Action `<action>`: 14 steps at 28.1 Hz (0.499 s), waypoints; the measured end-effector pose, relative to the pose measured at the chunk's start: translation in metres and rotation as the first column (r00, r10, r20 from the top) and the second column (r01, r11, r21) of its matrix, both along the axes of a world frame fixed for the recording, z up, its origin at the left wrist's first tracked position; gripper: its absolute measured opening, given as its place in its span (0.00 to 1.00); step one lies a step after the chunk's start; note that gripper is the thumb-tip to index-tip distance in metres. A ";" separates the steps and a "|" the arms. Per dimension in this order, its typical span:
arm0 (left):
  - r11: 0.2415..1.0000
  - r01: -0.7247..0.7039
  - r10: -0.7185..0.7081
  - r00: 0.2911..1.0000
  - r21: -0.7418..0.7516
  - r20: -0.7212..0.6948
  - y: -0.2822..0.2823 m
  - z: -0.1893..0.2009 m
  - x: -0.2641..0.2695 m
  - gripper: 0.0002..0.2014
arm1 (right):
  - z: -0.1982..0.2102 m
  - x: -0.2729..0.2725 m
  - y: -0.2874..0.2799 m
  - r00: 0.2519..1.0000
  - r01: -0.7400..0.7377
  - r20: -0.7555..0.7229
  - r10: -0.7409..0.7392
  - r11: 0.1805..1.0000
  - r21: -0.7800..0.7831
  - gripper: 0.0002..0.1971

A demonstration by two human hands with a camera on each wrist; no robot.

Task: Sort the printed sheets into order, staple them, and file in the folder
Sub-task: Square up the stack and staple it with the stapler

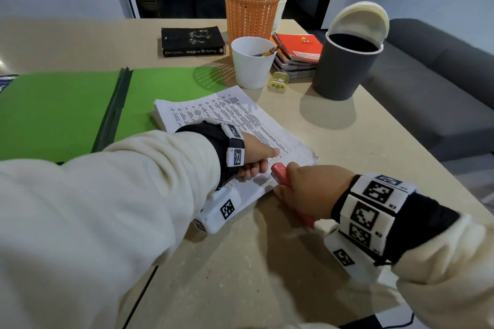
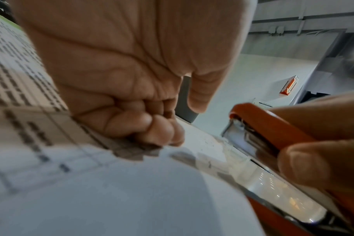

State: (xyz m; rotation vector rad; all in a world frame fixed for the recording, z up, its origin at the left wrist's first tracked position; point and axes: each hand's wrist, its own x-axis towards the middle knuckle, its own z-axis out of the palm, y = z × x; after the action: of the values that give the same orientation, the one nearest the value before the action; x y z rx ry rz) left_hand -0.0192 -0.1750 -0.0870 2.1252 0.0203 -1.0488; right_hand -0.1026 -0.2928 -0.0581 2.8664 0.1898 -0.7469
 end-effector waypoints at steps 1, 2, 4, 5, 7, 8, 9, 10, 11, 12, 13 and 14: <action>1.000 -0.013 0.013 1.000 -0.009 0.006 0.000 0.000 0.000 0.24 | 0.001 0.000 -0.002 1.000 0.002 0.002 -0.002 1.000 -0.002 0.17; 1.000 -0.011 0.011 1.000 -0.011 0.006 0.001 0.000 -0.001 0.22 | 0.001 -0.001 -0.005 1.000 0.005 0.002 -0.005 1.000 -0.004 0.18; 0.999 0.051 -0.051 0.999 0.007 -0.007 0.001 0.004 -0.004 0.19 | 0.002 -0.003 -0.012 1.000 0.020 0.013 -0.020 1.000 -0.011 0.19; 0.993 0.112 -0.112 0.994 0.029 0.004 0.002 0.006 -0.004 0.18 | 0.002 -0.003 -0.016 0.999 0.030 0.021 -0.029 0.999 -0.017 0.20; 0.959 0.255 -0.267 0.960 0.126 0.088 0.003 0.009 -0.004 0.13 | 0.002 -0.003 -0.023 0.998 0.049 0.038 -0.048 0.998 -0.032 0.23; 0.929 0.321 -0.347 0.929 0.184 0.130 0.005 0.011 -0.003 0.11 | 0.002 -0.002 -0.026 0.997 0.062 0.047 -0.060 0.997 -0.040 0.24; 0.903 0.366 -0.403 0.902 0.224 0.153 0.005 0.013 -0.004 0.11 | 0.002 -0.001 -0.030 0.996 0.079 0.056 -0.076 0.996 -0.045 0.25; 0.891 0.384 -0.427 0.890 0.244 0.158 0.006 0.015 -0.005 0.12 | 0.001 0.001 -0.033 0.993 0.102 0.064 -0.099 0.994 -0.044 0.24; 0.881 0.391 -0.442 0.881 0.265 0.169 0.006 0.017 -0.006 0.12 | 0.002 0.002 -0.036 0.989 0.130 0.072 -0.127 0.991 -0.036 0.24; 0.867 0.392 -0.459 0.868 0.307 0.190 0.004 0.018 -0.007 0.13 | 0.002 0.004 -0.040 0.985 0.157 0.076 -0.154 0.987 -0.028 0.24; 0.849 0.390 -0.480 0.851 0.358 0.212 0.003 0.019 -0.009 0.13 | 0.002 0.005 -0.043 0.981 0.181 0.074 -0.179 0.983 -0.024 0.24; 0.828 0.392 -0.505 0.832 0.401 0.230 0.001 0.019 -0.009 0.13 | 0.003 0.006 -0.047 0.978 0.198 0.071 -0.196 0.980 -0.026 0.24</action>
State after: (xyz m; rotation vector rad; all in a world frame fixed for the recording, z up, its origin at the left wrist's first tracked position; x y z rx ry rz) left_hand -0.0284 -0.1738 -0.0680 2.6841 -0.5348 -0.9867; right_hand -0.0968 -0.3399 -0.0553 2.9029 -0.1171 -0.6770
